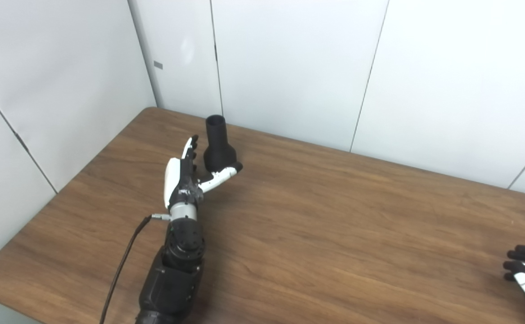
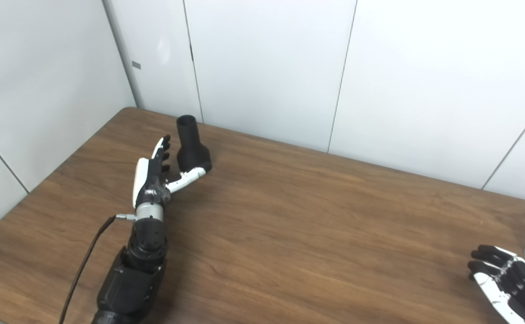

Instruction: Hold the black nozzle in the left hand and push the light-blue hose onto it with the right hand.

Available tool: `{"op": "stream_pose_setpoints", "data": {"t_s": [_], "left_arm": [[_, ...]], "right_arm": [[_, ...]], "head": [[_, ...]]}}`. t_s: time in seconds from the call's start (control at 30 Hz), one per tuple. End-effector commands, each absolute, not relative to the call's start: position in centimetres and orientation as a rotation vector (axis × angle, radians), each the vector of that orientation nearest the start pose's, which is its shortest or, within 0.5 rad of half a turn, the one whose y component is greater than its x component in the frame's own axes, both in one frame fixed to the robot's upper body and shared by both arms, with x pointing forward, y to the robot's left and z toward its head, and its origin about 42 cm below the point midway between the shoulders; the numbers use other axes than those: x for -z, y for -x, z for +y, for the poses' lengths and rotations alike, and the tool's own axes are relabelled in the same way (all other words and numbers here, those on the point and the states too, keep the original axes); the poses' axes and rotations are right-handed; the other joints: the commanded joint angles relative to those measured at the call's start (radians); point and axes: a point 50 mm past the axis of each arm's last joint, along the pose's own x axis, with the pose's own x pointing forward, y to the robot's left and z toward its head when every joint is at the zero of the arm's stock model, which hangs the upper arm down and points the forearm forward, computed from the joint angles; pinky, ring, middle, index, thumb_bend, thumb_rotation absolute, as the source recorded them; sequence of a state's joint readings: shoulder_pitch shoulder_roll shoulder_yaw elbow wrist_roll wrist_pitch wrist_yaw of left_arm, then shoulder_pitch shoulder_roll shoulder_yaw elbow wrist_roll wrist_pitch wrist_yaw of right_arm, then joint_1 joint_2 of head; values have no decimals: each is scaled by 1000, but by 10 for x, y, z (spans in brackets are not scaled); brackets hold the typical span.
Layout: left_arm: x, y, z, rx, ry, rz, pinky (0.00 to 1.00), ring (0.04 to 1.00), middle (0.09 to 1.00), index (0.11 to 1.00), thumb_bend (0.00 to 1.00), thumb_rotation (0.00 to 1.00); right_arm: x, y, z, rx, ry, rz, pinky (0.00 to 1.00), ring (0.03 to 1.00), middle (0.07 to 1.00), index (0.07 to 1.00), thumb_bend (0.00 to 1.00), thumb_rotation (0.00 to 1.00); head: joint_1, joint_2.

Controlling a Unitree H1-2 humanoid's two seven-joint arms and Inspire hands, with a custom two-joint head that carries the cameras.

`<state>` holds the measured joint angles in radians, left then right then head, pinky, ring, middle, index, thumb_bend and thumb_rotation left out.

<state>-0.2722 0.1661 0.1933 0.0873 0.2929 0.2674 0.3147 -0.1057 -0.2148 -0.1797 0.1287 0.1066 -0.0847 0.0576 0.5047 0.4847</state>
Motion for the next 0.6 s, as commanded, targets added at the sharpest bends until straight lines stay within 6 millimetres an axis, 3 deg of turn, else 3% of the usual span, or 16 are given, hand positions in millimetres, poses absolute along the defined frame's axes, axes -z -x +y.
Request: {"op": "stream_pose_setpoints", "data": {"t_s": [0.0,0.4,0.57], "left_arm": [[-181,-370,327,-569,-420,-43,843,923,961,976,1000,340],[-183,-389,343,-490,-525,61,883,965,994,1000,1000,295],[-179,-399,345,-439,-604,82,827,935,970,966,1000,296]], "right_arm": [[-114,-313,-340,139,123,-78,486,577,611,592,370,321],[-113,-313,-341,135,127,-79,472,569,605,588,401,349],[-113,-313,-342,138,126,-77,457,556,596,578,421,360]], "head": [[-2,-1],[-4,-1],[-3,0]]}}
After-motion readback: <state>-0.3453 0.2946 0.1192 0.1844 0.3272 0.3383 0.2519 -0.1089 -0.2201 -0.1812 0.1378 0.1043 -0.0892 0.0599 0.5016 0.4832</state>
